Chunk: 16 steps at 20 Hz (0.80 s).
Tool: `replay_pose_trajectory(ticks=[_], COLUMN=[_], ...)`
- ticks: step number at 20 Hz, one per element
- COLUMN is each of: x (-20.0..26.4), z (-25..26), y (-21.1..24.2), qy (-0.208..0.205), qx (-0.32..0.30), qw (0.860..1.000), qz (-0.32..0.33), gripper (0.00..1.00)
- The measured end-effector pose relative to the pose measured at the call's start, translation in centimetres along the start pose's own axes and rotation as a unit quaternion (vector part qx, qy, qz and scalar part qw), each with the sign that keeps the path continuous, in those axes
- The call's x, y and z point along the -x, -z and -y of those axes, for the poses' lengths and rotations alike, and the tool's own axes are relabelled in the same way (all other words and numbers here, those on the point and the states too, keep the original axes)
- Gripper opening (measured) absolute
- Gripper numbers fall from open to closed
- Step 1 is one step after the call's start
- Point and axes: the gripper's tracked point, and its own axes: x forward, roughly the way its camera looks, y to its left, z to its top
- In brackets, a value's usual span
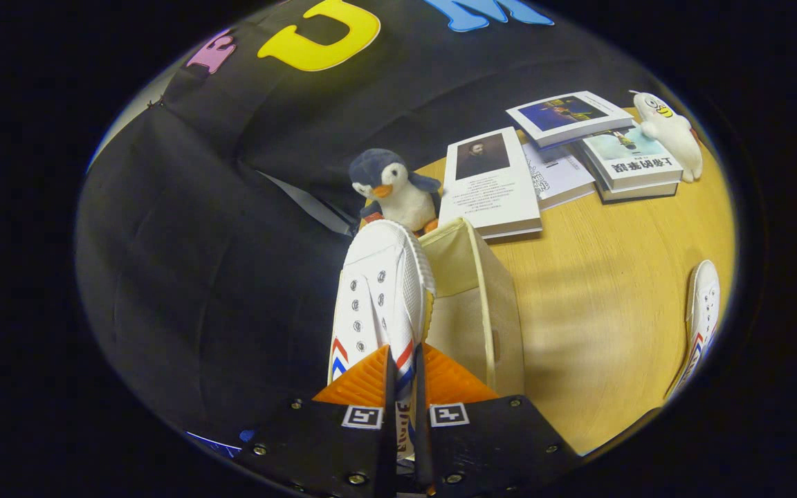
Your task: Open the storage box then place both shoes into the box .Put the left shoe in first, then the right shoe, with the right side of both shoes facing outward in a uniform manner.
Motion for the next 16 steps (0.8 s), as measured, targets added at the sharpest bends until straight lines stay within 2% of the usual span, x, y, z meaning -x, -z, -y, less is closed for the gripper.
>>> replay_pose_trajectory(ticks=[6, 12, 16], x=[-3.7, -6.7, -7.8], z=[-1.2, -0.3, -0.4], y=[2.1, 4.4, 5.0], qy=[0.015, 0.047, 0.050], qx=[0.012, 0.026, 0.035], qw=[0.999, 0.997, 0.996], qz=[-0.029, -0.054, -0.058], gripper=[0.11, 0.11, 0.11])
